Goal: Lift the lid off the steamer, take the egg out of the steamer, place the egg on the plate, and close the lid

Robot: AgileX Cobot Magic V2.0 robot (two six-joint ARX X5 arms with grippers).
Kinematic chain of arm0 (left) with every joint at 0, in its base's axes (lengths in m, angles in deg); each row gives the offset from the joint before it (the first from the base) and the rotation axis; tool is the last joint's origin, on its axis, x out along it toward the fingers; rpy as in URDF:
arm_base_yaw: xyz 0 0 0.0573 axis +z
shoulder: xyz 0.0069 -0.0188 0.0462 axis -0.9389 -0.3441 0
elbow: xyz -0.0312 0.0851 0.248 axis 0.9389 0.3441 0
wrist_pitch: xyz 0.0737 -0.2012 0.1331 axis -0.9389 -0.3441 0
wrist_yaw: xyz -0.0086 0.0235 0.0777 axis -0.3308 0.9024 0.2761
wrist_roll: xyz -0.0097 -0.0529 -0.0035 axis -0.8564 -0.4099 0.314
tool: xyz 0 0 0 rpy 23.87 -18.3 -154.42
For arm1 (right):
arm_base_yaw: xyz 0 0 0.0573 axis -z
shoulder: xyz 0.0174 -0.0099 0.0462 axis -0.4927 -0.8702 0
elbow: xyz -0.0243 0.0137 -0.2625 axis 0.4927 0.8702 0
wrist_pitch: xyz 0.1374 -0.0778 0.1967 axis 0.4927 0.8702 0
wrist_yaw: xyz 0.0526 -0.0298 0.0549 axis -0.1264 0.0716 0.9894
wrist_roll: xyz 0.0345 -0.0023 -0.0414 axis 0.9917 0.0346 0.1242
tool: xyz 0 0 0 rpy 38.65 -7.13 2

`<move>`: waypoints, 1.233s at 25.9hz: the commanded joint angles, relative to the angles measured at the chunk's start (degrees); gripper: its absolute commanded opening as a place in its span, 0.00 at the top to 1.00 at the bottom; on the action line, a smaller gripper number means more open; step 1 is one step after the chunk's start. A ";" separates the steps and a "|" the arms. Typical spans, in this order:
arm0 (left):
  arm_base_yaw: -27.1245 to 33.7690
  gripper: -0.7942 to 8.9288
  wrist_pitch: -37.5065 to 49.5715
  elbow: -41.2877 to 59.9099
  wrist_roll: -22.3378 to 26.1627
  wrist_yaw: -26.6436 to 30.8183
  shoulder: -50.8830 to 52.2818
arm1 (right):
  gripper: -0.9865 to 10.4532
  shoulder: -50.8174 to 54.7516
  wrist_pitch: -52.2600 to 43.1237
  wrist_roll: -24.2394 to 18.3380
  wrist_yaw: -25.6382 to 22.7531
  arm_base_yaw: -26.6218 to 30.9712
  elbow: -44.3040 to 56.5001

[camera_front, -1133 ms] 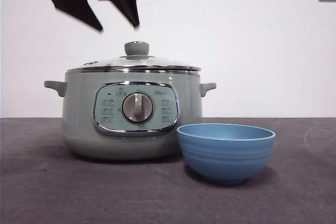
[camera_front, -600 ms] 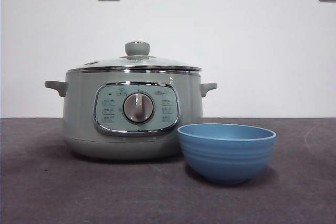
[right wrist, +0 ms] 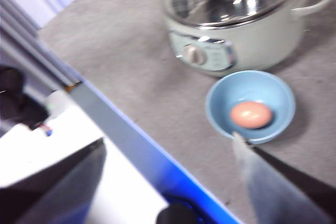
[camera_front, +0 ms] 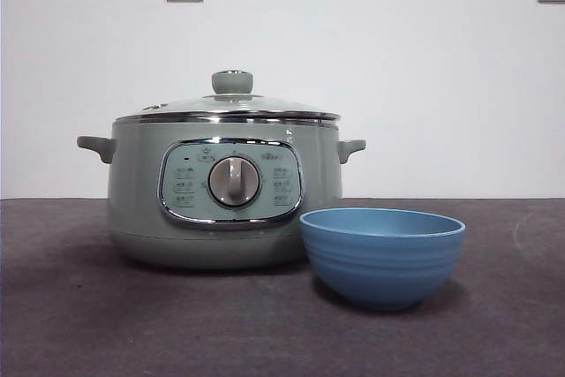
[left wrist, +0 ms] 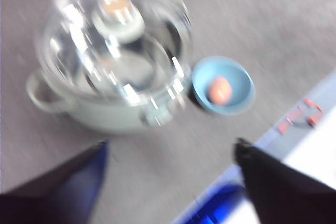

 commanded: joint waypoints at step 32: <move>-0.22 0.92 -3.26 0.37 -0.26 -0.31 0.33 | 0.91 0.04 2.32 -0.44 0.28 -0.13 0.35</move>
